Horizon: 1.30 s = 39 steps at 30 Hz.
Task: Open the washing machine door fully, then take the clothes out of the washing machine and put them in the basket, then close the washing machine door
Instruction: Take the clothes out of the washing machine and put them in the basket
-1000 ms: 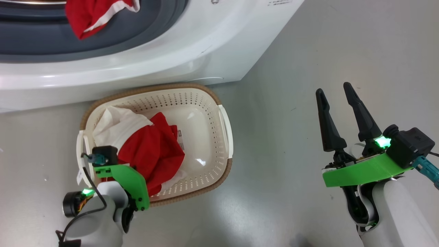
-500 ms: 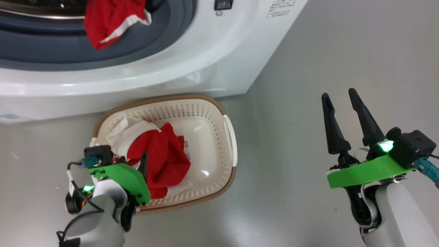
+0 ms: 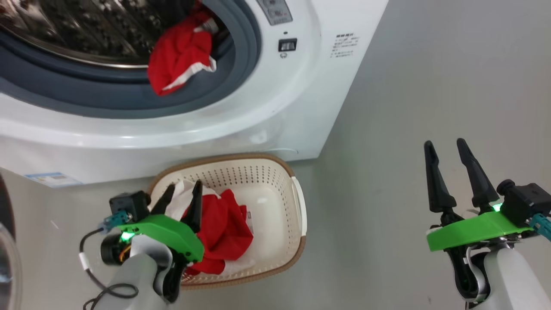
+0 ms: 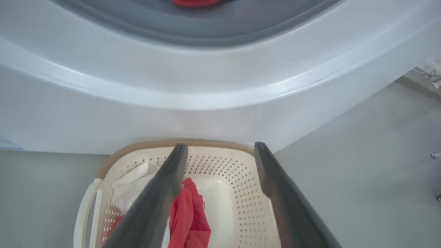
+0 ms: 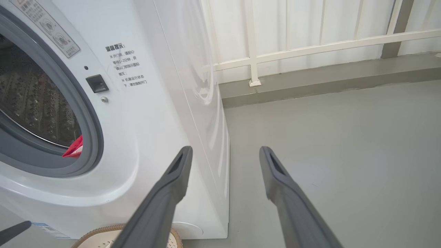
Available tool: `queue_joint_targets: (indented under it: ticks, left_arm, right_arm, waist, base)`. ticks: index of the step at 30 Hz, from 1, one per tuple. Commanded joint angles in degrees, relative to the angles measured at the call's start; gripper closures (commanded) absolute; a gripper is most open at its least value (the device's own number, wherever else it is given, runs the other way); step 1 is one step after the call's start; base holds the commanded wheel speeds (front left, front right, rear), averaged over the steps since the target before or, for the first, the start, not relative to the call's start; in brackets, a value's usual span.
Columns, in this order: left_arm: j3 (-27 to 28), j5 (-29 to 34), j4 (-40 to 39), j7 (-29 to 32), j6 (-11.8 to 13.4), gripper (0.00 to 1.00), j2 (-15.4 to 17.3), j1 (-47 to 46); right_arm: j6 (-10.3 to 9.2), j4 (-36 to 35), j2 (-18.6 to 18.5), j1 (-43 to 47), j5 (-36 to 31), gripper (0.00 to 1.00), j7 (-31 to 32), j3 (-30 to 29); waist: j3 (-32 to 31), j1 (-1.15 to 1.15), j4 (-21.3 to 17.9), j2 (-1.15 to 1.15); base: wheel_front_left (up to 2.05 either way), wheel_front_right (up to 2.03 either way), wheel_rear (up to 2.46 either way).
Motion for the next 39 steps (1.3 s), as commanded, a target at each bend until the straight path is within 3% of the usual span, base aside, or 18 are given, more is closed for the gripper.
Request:
queue_joint_targets:
  ticks: [1,10,14,17,31,39]
  left_arm:
    - [2.0,0.9,-3.0,-0.7,-0.4,0.0,1.4,1.6]
    - [6.8,5.7,-26.9,-0.7,0.6,0.0,1.2,12.6]
    - [8.2,9.0,-34.9,-0.7,2.4,0.0,1.1,16.6]
    - [8.7,11.2,-39.5,-0.7,2.2,0.0,1.4,19.4]
    - [13.9,11.9,-45.2,-0.7,4.3,0.0,2.5,30.6]
    - [15.4,11.4,-45.5,-0.7,4.5,0.0,3.5,34.0]
  right_arm:
    - [0.34,-1.0,-0.1,0.7,-0.4,0.0,-0.4,0.7]
    - [0.34,0.2,-0.1,2.6,-4.5,0.0,-0.4,-0.6]
    - [0.34,0.1,-0.1,3.7,-4.9,0.0,-0.4,-0.7]
    - [0.34,-0.9,-0.1,4.6,-4.6,0.0,-0.4,-0.7]
    - [0.34,-6.8,-0.1,12.5,-5.8,0.0,-0.4,-0.5]
    - [0.34,-9.2,-0.1,16.5,-7.6,0.0,-0.4,-3.7]
  waist:
    - [-3.0,0.0,1.4,0.0]
    - [-8.8,0.0,2.6,0.0]
    - [-10.8,0.0,2.6,0.0]
    - [-12.3,0.0,2.4,0.0]
    - [-18.5,0.0,1.9,0.0]
    - [-20.1,0.0,1.6,0.0]
  base:
    - [0.0,0.0,0.0]
    - [0.0,0.0,0.0]
    - [0.0,0.0,0.0]
    - [0.0,0.0,0.0]
    - [0.0,0.0,0.0]
    - [0.0,0.0,0.0]
